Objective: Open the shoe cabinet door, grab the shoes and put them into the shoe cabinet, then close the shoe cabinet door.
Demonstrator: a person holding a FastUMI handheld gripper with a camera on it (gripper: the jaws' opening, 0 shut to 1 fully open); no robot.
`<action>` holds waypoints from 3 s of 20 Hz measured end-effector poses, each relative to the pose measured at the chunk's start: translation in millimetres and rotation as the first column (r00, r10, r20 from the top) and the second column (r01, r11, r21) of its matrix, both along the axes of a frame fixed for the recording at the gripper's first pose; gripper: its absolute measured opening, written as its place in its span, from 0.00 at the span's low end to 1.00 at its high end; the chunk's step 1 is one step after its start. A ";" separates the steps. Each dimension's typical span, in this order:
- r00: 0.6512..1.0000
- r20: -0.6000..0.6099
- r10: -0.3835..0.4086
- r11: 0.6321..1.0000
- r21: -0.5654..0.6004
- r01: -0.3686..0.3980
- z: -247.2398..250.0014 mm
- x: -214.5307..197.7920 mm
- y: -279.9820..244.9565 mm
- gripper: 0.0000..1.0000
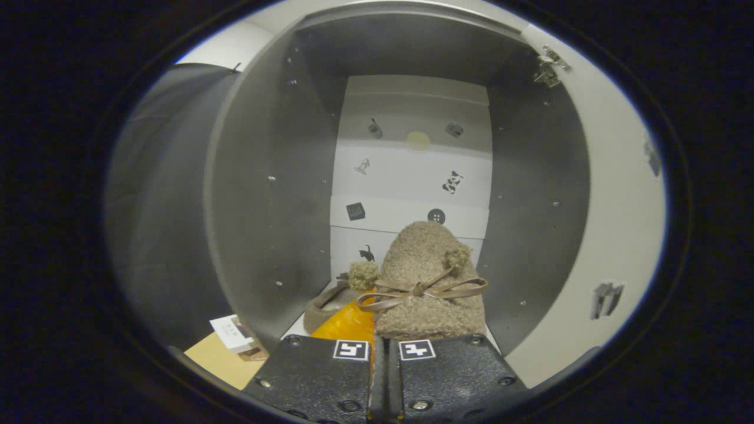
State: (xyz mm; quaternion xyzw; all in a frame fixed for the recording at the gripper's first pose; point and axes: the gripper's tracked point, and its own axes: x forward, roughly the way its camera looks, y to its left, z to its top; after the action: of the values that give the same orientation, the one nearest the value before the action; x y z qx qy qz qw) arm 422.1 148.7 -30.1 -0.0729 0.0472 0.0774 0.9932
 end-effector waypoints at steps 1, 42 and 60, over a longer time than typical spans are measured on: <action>1.000 -0.002 -0.003 1.000 0.002 0.003 -3.3 16.6 -0.5 0.06; 0.999 -0.045 -0.005 0.997 0.077 0.008 1.9 -131.8 1.6 0.98; 0.995 0.065 -0.080 0.986 0.152 0.070 8.4 -415.9 -173.7 0.98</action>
State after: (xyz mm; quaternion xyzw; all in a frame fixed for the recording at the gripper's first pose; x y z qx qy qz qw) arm 6.3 -25.0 -21.7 0.0011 0.0087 0.0407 0.9991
